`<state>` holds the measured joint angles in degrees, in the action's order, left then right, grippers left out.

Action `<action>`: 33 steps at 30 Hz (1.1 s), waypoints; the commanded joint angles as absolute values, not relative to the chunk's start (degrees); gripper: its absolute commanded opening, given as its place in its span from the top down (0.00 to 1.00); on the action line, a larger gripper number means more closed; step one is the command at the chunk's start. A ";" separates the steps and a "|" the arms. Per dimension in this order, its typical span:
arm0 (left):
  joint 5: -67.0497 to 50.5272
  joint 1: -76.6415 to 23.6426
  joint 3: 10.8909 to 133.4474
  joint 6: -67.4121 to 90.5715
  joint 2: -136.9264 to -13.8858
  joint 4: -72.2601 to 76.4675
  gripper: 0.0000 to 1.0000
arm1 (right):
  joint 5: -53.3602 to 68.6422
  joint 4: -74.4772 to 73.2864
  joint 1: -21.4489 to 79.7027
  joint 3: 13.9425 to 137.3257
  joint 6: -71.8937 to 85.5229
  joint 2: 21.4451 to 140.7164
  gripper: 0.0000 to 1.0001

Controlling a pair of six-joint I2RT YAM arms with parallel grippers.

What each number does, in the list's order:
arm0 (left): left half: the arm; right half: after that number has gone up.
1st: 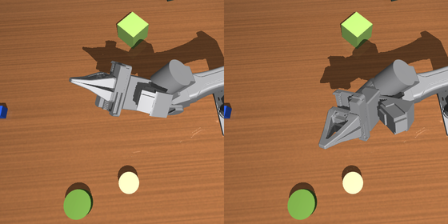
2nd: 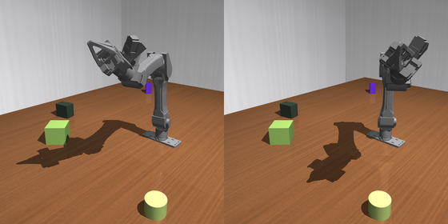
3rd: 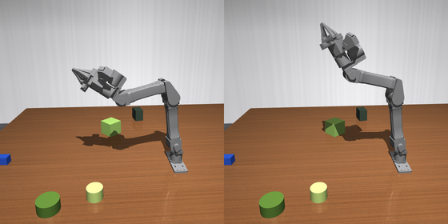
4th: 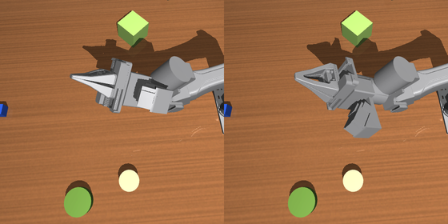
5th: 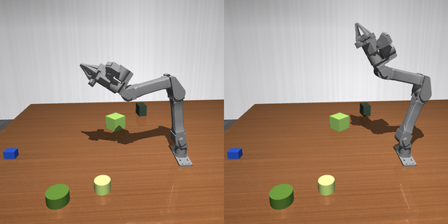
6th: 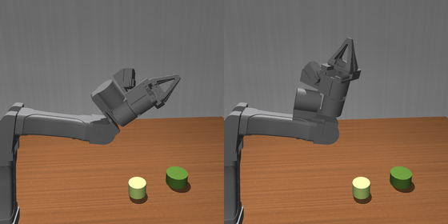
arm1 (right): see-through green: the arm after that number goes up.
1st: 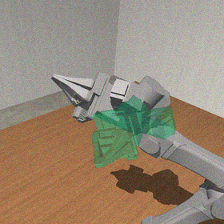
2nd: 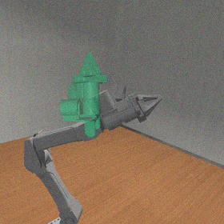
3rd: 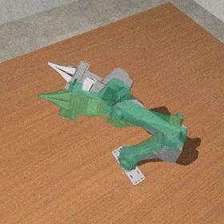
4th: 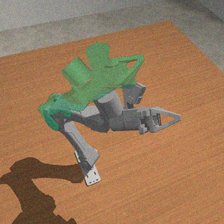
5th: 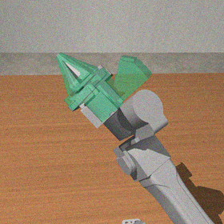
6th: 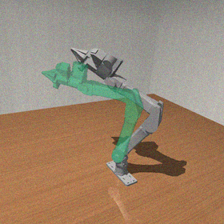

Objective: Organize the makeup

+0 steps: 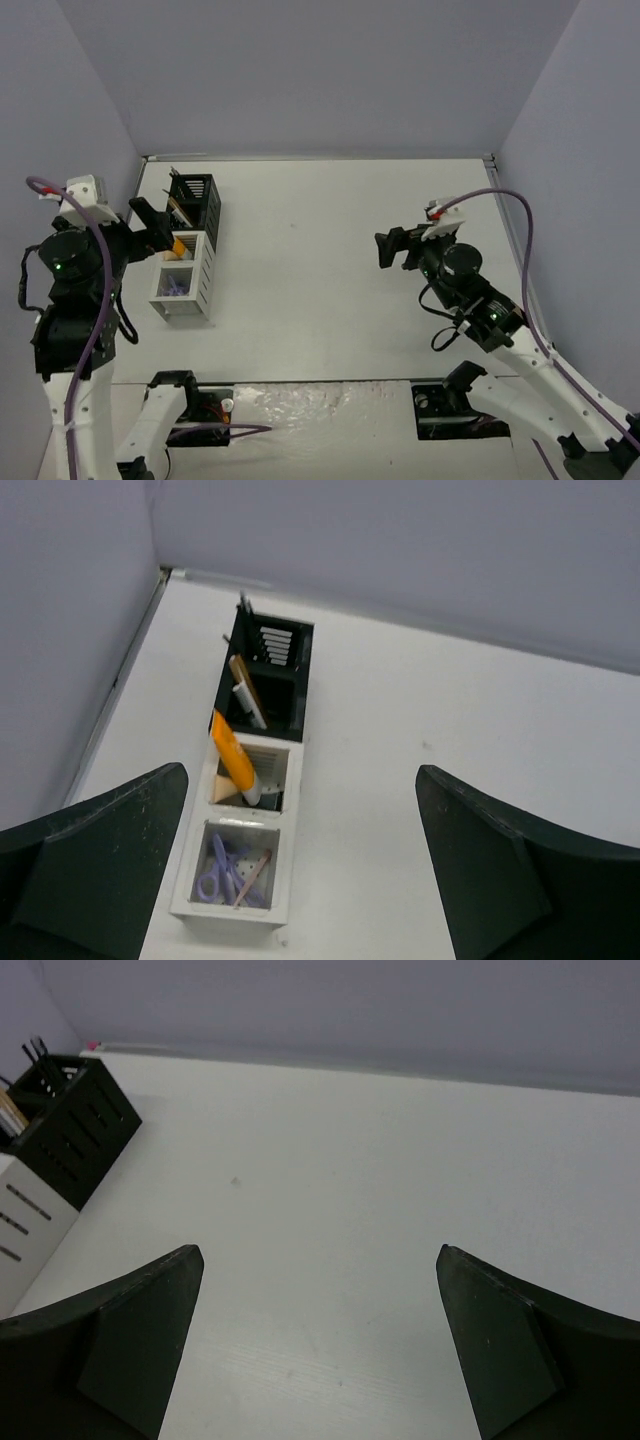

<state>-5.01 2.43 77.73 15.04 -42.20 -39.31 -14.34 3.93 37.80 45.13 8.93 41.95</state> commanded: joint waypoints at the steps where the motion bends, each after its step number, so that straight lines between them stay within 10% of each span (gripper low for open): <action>1: -4.66 0.02 86.58 10.78 -39.90 -44.12 0.03 | -26.98 -0.47 37.44 52.85 7.49 36.76 0.00; 33: 20.04 -10.55 82.16 7.65 -22.06 -47.72 0.03 | -30.58 -5.62 37.61 55.81 -4.13 20.39 0.00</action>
<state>18.05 -10.17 82.29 7.90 -22.00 -53.27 -30.33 -8.84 37.80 56.22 -2.81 19.94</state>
